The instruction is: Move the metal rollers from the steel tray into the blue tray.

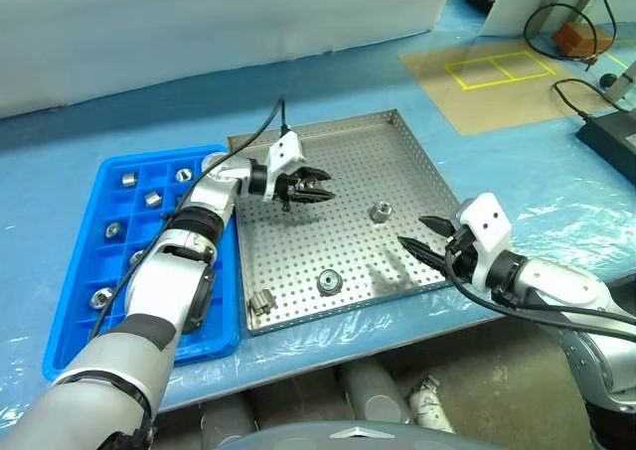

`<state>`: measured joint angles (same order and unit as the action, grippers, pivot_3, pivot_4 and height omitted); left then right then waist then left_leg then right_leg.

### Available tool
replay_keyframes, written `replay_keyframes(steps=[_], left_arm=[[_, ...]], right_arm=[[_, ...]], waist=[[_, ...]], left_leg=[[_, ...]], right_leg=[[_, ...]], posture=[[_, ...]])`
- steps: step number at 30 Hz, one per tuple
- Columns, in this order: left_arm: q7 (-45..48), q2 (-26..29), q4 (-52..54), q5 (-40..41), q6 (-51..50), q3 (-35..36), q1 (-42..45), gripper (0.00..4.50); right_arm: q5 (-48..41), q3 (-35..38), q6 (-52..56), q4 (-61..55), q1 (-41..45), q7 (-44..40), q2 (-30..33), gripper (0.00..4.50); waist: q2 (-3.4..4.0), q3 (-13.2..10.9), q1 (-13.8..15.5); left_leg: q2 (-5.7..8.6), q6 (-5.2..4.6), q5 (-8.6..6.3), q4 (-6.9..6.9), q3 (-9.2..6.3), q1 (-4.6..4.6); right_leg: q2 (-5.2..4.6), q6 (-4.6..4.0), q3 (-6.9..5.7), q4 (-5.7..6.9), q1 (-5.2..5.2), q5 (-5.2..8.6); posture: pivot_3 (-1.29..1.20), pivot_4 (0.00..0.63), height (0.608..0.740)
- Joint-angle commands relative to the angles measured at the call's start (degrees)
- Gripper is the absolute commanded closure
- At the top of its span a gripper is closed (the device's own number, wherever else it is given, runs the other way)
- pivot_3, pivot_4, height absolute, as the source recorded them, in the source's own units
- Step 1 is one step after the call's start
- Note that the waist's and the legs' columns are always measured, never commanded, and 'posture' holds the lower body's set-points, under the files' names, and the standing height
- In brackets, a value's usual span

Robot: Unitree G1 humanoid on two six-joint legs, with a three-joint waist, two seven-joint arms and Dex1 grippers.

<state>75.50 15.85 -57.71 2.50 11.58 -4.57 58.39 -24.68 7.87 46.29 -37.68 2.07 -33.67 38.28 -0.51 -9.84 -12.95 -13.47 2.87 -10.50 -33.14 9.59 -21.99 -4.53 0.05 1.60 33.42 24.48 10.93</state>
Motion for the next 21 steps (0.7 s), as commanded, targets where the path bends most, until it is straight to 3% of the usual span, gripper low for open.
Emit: replay_keyframes(steps=[1, 7, 11, 17, 21], left_arm=[[1.71, 5.00, 7.16, 1.88, -0.73, 1.63, -1.10, 2.75], [1.14, 12.88, 27.29, 7.78, -16.19, 4.47, -8.83, 2.75], [-3.84, 20.05, 44.26, 10.50, -25.12, 9.08, -20.50, 2.75], [-9.70, 25.37, 57.48, 13.33, -31.75, 14.43, -33.62, 2.75], [-11.92, 27.99, 66.88, 16.66, -36.53, 19.41, -44.34, 2.75]], right_arm=[[0.63, -2.79, -3.41, 3.37, 3.83, -2.42, 0.68, 1.77], [3.72, -11.08, -10.42, 16.45, 15.22, -8.48, -1.11, 1.77], [6.39, -17.78, -16.98, 28.15, 25.51, -14.75, -5.15, 1.77], [9.04, -21.78, -23.82, 39.02, 32.52, -20.76, -9.23, 1.77], [10.21, -22.92, -26.97, 44.60, 35.57, -23.46, -11.97, 1.77]], waist=[[0.00, 0.00, 0.35], [0.04, -0.04, 3.93], [0.09, -0.06, 7.40], [0.08, -0.08, 14.35], [0.01, -0.09, 16.74]], left_leg=[[-0.02, 0.01, 0.01, 0.02, -0.01, 0.01], [-0.15, 0.19, 0.11, 0.07, 0.00, 0.25], [-0.29, 0.32, 0.19, 0.18, 0.02, 0.38], [-0.36, 0.63, 0.36, 0.46, 0.05, 0.33], [-0.36, 0.72, 0.40, 0.47, 0.11, 0.28]], right_leg=[[0.00, 0.00, -0.02, 0.04, 0.00, 0.00], [0.04, -0.03, -0.07, 0.37, 0.00, -0.01], [0.05, -0.08, -0.07, 0.48, 0.02, -0.03], [0.15, -0.38, -0.11, 0.99, 0.42, 0.14], [0.12, -0.52, -0.11, 1.32, 0.62, 0.27]], posture=[[-0.47, 0.150, 0.740], [-0.26, 0.150, 0.740], [-0.11, 0.150, 0.740], [0.02, 0.150, 0.740], [0.09, 0.150, 0.740]])
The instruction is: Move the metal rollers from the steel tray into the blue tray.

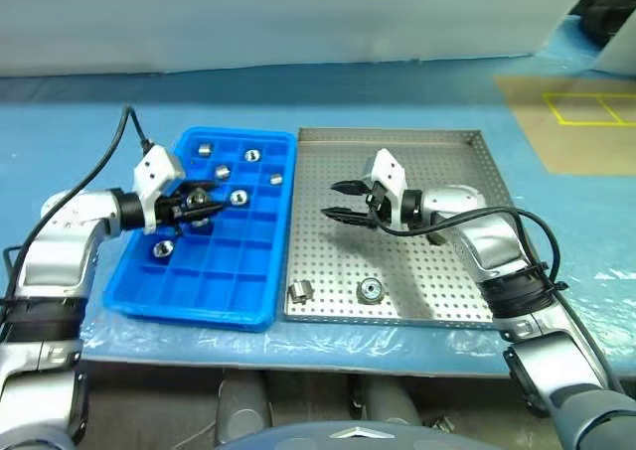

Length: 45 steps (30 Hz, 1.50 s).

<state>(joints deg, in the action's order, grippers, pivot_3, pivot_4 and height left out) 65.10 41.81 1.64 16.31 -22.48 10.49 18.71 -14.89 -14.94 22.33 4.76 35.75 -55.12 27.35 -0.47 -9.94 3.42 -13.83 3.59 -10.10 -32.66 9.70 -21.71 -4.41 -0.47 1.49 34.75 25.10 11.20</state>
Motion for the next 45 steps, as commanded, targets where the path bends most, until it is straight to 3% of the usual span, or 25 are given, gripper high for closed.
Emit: replay_keyframes(steps=[1, 6, 14, 28, 35, 45], left_arm=[[-2.06, 2.54, 9.43, 3.37, -2.95, 5.38, -7.12, 2.75], [-6.11, 2.11, 17.94, 7.19, -7.15, 7.44, -14.23, 2.75], [-9.23, 2.54, 21.62, 6.44, -6.90, 7.29, -24.82, 2.75], [-10.66, 3.12, 16.19, 5.49, -6.87, 2.21, -24.38, 2.75], [-10.62, 3.51, 12.55, 5.08, -6.91, 1.39, -22.35, 0.54], [-8.95, 3.41, 12.42, 9.32, -8.42, 0.76, -13.79, 0.54]], right_arm=[[0.68, -0.24, -3.66, 3.24, 2.33, -2.60, -1.61, 1.77], [1.89, -0.68, -5.85, 6.94, 3.73, -4.67, -4.16, 1.77], [3.26, -1.12, -7.47, 10.57, 5.95, -6.26, -7.23, 1.77], [4.08, 0.13, -7.37, 10.61, 5.08, -6.07, -7.47, 1.77], [3.69, 0.62, -6.68, 10.13, 4.61, -5.38, -7.66, 1.77], [3.27, 1.83, -5.25, 7.28, 2.74, -4.16, -6.54, 1.77]], waist=[[-0.02, 0.00, 0.64], [-0.05, -0.01, 2.30], [-0.10, 0.02, 2.22], [-0.10, 0.03, 2.43], [-0.08, 0.04, 2.21], [-0.10, 0.05, 2.15]], left_leg=[[-0.03, 0.02, 0.01, 0.00, 0.00, 0.01], [-0.10, 0.30, 0.17, 0.03, -0.10, 0.01], [-0.12, 0.54, 0.32, 0.34, -0.18, 0.11], [-0.15, 0.64, 0.38, 0.43, -0.26, 0.03], [-0.14, 0.67, 0.40, 0.43, -0.25, 0.11], [-0.13, 0.71, 0.43, 0.41, -0.25, 0.13]], right_leg=[[0.02, 0.00, -0.01, 0.01, 0.02, 0.00], [0.01, 0.03, -0.07, 0.10, 0.06, 0.02], [0.10, 0.05, -0.02, 0.12, 0.17, 0.03], [0.13, -0.01, -0.04, 0.10, 0.23, 0.08], [0.14, -0.01, -0.04, 0.16, 0.21, 0.08], [0.14, -0.01, -0.03, 0.22, 0.18, 0.07]], posture=[[0.10, 0.150, 0.740], [0.16, 0.150, 0.740], [0.20, 0.150, 0.740], [0.17, 0.150, 0.740], [0.14, 0.150, 0.740], [0.08, 0.150, 0.740]])
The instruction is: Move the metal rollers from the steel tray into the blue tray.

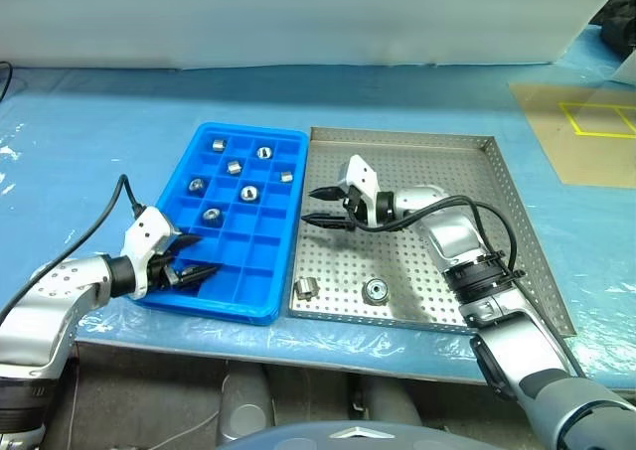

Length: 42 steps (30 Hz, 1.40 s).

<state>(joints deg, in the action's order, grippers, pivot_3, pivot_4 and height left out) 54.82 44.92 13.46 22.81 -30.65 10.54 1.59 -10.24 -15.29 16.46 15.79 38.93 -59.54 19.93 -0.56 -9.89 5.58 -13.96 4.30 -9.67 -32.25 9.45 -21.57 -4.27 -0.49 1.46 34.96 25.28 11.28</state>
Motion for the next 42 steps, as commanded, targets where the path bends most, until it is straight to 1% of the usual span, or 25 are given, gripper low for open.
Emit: replay_keyframes(steps=[1, 3, 6, 8, 10, 13, 15, 19, 22, 24, 30, 33, 37, 42], left_arm=[[1.87, 0.31, 0.83, 3.79, -0.54, 0.70, 4.74, 0.54], [3.72, 0.49, 1.32, 7.22, -2.58, 0.85, 8.47, 0.54], [6.73, 0.57, -1.22, 9.34, -3.66, -0.93, 14.63, 0.54], [8.60, -0.29, -3.25, 9.69, -4.21, -3.55, 18.26, 0.54], [10.77, -0.85, -4.33, 8.34, -3.46, -7.59, 20.27, 0.54], [15.45, -1.19, -5.06, 6.21, -0.74, -13.64, 21.18, 0.54], [17.55, -0.99, -5.44, 5.74, 0.33, -15.55, 21.43, 0.54], [19.39, -1.62, -6.80, 3.77, 3.11, -18.40, 21.95, 0.54], [20.34, -1.78, -6.73, 2.91, 3.69, -19.92, 21.33, 0.54], [21.52, -0.78, -5.90, 1.61, 4.71, -21.32, 19.87, 0.54], [21.60, 0.83, -2.68, 0.50, 5.29, -21.67, 16.37, 0.54], [21.10, 2.11, -1.33, 0.75, 4.86, -20.48, 15.00, 0.54], [19.72, 3.20, 0.57, 1.85, 3.50, -18.36, 13.53, 0.54], [18.36, 4.12, 1.84, 2.86, 2.57, -15.83, 11.77, 0.54]], right_arm=[[-1.68, 2.64, 1.16, -4.39, -0.74, 0.25, 1.29, 1.77], [-2.99, 4.07, 3.35, -6.45, -1.50, 0.22, 2.20, 1.77], [-4.32, 5.72, 6.02, -9.90, -3.35, 0.66, 3.91, 1.77], [-4.47, 6.13, 7.32, -12.21, -5.56, 0.87, 5.37, 1.77], [-4.38, 5.33, 8.28, -14.71, -8.56, -0.02, 7.20, 1.77], [-3.06, 2.17, 8.59, -19.51, -13.46, -3.02, 11.27, 1.77], [-3.24, 1.37, 9.17, -21.83, -14.59, -3.82, 12.73, 1.77], [-5.20, 1.75, 12.19, -23.33, -14.02, -4.40, 13.23, 1.77], [-5.21, 0.11, 12.51, -24.50, -14.36, -6.16, 13.99, 1.77], [-5.19, -1.59, 12.58, -25.07, -14.42, -7.53, 13.80, 1.77], [-3.64, -5.44, 10.79, -20.26, -11.66, -9.19, 11.13, 1.77], [-2.20, -7.90, 8.53, -16.06, -10.00, -9.59, 8.18, 1.77], [-1.44, -10.46, 7.46, -13.51, -9.23, -11.57, 6.05, 1.77], [-0.12, -12.83, 5.42, -11.17, -8.59, -14.82, 6.01, 1.77]], waist=[[0.00, 0.00, 0.03], [-0.01, 0.01, -0.02], [-0.01, 0.01, -0.15], [-0.01, 0.02, -0.35], [-0.01, 0.03, -0.59], [-0.01, 0.03, -1.27], [-0.02, 0.02, -1.88], [-0.03, 0.02, -3.49], [-0.03, 0.02, -3.49], [-0.03, 0.02, -3.45], [-0.02, 0.03, -3.37], [-0.03, 0.06, -3.30], [-0.03, 0.06, -3.08], [-0.03, 0.06, -3.01]], left_leg=[[0.00, 0.01, 0.01, -0.01, 0.00, -0.01], [0.02, 0.15, 0.09, -0.04, 0.00, -0.03], [0.05, 0.20, 0.12, -0.06, 0.00, -0.02], [0.06, 0.21, 0.13, -0.06, 0.03, 0.07], [0.06, 0.22, 0.13, -0.06, 0.04, 0.11], [0.07, 0.21, 0.13, -0.04, 0.05, 0.11], [0.07, 0.20, 0.12, -0.03, 0.05, 0.08], [0.05, 0.22, 0.14, -0.06, 0.06, 0.21], [0.06, 0.19, 0.12, -0.04, 0.07, 0.39], [0.06, 0.17, 0.11, -0.06, 0.07, 0.38], [0.06, 0.16, 0.10, -0.06, 0.10, 0.40], [0.06, 0.15, 0.09, -0.05, 0.10, 0.44], [0.05, 0.15, 0.09, -0.05, 0.10, 0.42], [0.05, 0.14, 0.09, -0.05, 0.09, 0.43]], right_leg=[[0.00, 0.00, 0.00, 0.00, 0.00, 0.00], [-0.01, 0.00, 0.00, 0.00, 0.00, 0.00], [0.00, 0.00, 0.01, 0.04, 0.00, -0.01], [0.01, 0.00, 0.03, 0.07, -0.02, -0.01], [0.02, 0.00, 0.05, 0.08, -0.05, -0.01], [0.01, 0.01, 0.07, 0.03, -0.06, 0.00], [0.02, 0.01, 0.07, -0.02, -0.06, 0.00], [0.05, 0.02, 0.09, 0.13, -0.05, -0.01], [0.06, 0.02, 0.14, 0.19, -0.15, 0.00], [0.05, 0.02, 0.16, 0.19, -0.16, 0.00], [0.05, 0.01, 0.14, 0.18, -0.17, 0.00], [0.05, 0.01, 0.12, 0.21, -0.19, 0.00], [0.04, 0.01, 0.11, 0.25, -0.18, 0.00], [0.03, 0.01, 0.10, 0.26, -0.18, 0.00]], posture=[[0.06, 0.150, 0.740], [0.03, 0.150, 0.740], [-0.02, 0.150, 0.740], [-0.06, 0.150, 0.740], [-0.08, 0.150, 0.740], [-0.12, 0.150, 0.740], [-0.13, 0.150, 0.740], [-0.14, 0.150, 0.740], [-0.15, 0.150, 0.740], [-0.14, 0.150, 0.740], [-0.09, 0.150, 0.740], [-0.06, 0.150, 0.740], [-0.01, 0.150, 0.740], [0.02, 0.150, 0.740]])
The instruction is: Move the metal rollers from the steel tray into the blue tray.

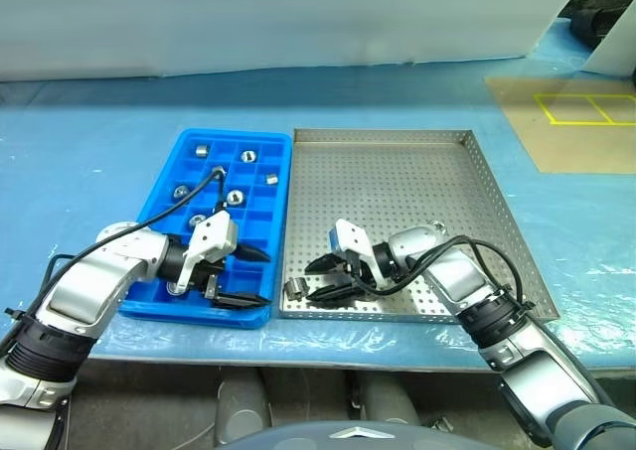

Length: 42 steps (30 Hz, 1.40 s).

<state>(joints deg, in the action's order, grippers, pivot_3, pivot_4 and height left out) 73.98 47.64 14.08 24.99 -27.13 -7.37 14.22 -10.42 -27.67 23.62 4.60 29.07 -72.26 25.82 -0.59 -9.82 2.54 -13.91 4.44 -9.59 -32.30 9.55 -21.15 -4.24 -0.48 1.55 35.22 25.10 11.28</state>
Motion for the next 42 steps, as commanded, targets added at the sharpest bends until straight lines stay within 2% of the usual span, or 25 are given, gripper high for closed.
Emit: replay_keyframes(steps=[1, 13, 20, 23, 26, 33, 42], left_arm=[[-0.99, 1.54, 1.40, 1.01, -1.22, 2.61, -1.05, 0.54], [-3.11, 2.39, 2.70, 1.84, -2.71, 4.75, -2.65, 0.54], [-4.80, 1.70, 3.73, 2.16, -3.97, 4.16, -2.59, 0.54], [-5.07, 1.49, 3.79, 2.21, -4.08, 3.86, -2.54, 0.50], [-5.25, 1.31, 3.34, 1.94, -3.91, 3.50, -2.38, 0.50], [-5.15, 0.96, 2.48, 1.67, -3.70, 2.99, -1.32, 0.50], [-4.17, 2.34, -0.41, 3.12, -3.10, 7.04, 2.01, 0.50]], right_arm=[[0.30, -0.69, -2.29, 0.47, 1.49, -2.60, 0.05, 1.77], [1.57, -0.14, -5.81, 6.15, 4.15, -3.75, -3.30, 1.77], [2.26, 1.17, -8.21, 9.88, 5.21, -0.52, -6.19, 1.77], [1.73, 0.95, -7.85, 9.16, 4.93, -2.12, -5.84, 2.36], [1.89, 0.74, -7.51, 7.72, 4.22, -2.18, -5.44, 3.31], [2.50, 2.29, -7.59, 8.55, 4.90, -0.12, -5.07, 3.35], [-3.06, 9.08, -1.81, -0.12, 6.16, -3.68, 2.83, 3.35]], waist=[[0.00, 0.00, 0.05], [0.00, 0.00, 0.35], [0.00, 0.00, 0.41], [-0.01, 0.00, 0.53], [-0.01, 0.00, 0.57], [-0.01, 0.00, 0.57], [-0.01, -0.01, 0.80]], left_leg=[[0.00, -0.03, -0.02, 0.00, 0.00, 0.00], [0.00, -0.07, -0.04, 0.01, -0.01, -0.07], [-0.01, -0.06, -0.04, 0.00, -0.02, -0.04], [0.01, -0.07, -0.04, 0.00, -0.02, -0.06], [0.00, -0.07, -0.04, 0.00, -0.02, -0.06], [0.00, -0.07, -0.04, 0.00, -0.02, -0.06], [-0.01, -0.06, -0.03, 0.01, -0.02, -0.07]], right_leg=[[-0.01, 0.00, 0.00, 0.00, 0.00, 0.00], [-0.02, -0.01, -0.02, 0.00, 0.04, 0.01], [-0.02, -0.01, -0.01, 0.06, 0.04, 0.01], [-0.03, -0.02, -0.01, 0.05, 0.05, 0.01], [-0.03, -0.02, -0.01, 0.05, 0.05, 0.01], [-0.03, -0.02, -0.01, 0.05, 0.05, 0.01], [-0.01, -0.01, -0.01, 0.04, 0.07, 0.01]], posture=[[0.03, 0.150, 0.740], [0.06, 0.150, 0.740], [0.06, 0.150, 0.740], [0.06, 0.150, 0.740], [0.05, 0.150, 0.740], [0.04, 0.150, 0.740], [0.03, 0.150, 0.740]])
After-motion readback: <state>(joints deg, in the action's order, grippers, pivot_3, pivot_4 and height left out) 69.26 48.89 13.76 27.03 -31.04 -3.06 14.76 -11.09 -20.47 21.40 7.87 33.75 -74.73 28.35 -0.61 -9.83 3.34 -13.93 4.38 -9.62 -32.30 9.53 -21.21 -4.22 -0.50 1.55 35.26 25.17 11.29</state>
